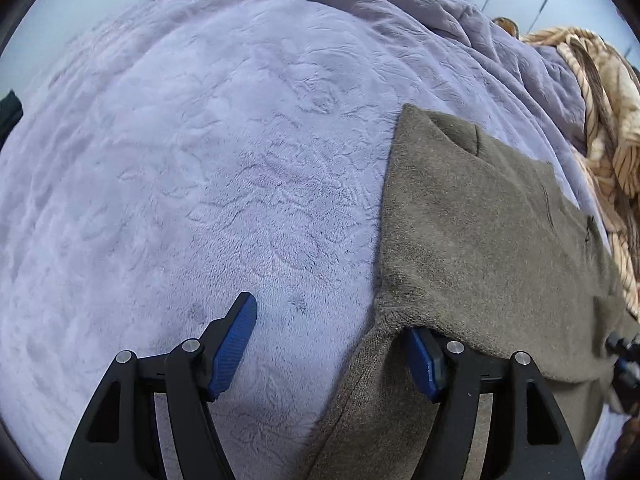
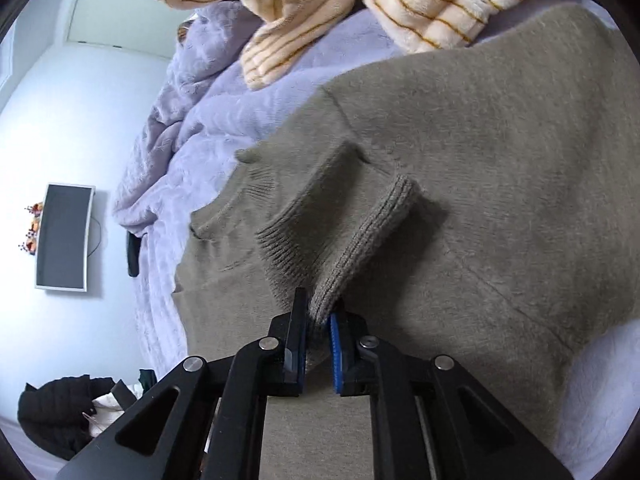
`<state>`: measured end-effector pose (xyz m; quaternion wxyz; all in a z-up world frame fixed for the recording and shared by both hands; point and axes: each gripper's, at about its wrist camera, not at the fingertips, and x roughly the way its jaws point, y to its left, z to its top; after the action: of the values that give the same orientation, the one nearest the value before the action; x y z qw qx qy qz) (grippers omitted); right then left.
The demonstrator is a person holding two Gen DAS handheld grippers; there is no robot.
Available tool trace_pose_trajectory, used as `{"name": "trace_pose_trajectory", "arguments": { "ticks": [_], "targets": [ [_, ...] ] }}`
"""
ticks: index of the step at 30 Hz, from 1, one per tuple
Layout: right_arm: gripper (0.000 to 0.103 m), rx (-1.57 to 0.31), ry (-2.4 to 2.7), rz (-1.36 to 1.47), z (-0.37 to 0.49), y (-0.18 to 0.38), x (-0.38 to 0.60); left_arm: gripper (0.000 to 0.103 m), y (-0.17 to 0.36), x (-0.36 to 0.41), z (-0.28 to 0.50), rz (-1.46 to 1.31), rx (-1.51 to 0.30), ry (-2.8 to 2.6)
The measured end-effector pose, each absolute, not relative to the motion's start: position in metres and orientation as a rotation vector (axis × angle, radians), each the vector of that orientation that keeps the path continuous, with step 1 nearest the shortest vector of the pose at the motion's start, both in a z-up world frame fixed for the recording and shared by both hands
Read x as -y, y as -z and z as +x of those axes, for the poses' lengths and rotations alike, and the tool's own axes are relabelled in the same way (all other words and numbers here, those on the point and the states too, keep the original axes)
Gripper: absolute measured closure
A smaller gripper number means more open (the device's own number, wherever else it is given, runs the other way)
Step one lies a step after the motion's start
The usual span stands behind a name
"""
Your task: Fold small clothes
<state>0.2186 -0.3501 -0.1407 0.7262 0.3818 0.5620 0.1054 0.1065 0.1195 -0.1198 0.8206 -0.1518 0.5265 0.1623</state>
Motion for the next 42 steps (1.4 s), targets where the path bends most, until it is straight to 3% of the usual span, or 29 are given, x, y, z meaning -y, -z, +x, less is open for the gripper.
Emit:
{"name": "trace_pose_trajectory", "arguments": {
  "ticks": [3, 5, 6, 7, 11, 18, 28, 35, 42],
  "targets": [
    [0.076, -1.263, -0.166, 0.938, 0.214, 0.158, 0.364, 0.032, 0.119, -0.118, 0.106, -0.31, -1.123, -0.341],
    [0.078, -1.233, -0.161, 1.034, 0.213, 0.162, 0.372, 0.032, 0.118, -0.119, 0.106, -0.311, -1.121, -0.335],
    [0.09, -1.21, -0.181, 1.043, 0.214, 0.157, 0.373, 0.032, 0.118, -0.119, 0.105, -0.312, -1.118, -0.333],
    [0.094, -1.185, -0.213, 1.035, 0.217, 0.15, 0.371, 0.032, 0.118, -0.119, 0.104, -0.311, -1.114, -0.333],
    [0.094, -1.094, -0.308, 0.894, 0.222, 0.114, 0.359, 0.032, 0.118, -0.12, 0.099, -0.317, -1.108, -0.347],
    [0.087, -1.24, -0.029, 0.918, 0.183, 0.154, 0.387, 0.032, 0.102, -0.115, 0.079, -0.193, -1.154, -0.334],
    [0.083, -1.183, -0.168, 0.751, 0.18, 0.103, 0.375, 0.032, 0.058, -0.11, 0.082, -0.114, -1.09, -0.288],
    [0.083, -1.268, -0.251, 0.607, 0.227, 0.121, 0.32, 0.032, 0.092, -0.059, 0.155, -0.083, -1.129, -0.167],
    [0.087, -1.241, -0.091, 0.509, 0.245, 0.13, 0.342, 0.032, 0.118, -0.092, 0.154, -0.165, -1.169, -0.248]
  ]
}}
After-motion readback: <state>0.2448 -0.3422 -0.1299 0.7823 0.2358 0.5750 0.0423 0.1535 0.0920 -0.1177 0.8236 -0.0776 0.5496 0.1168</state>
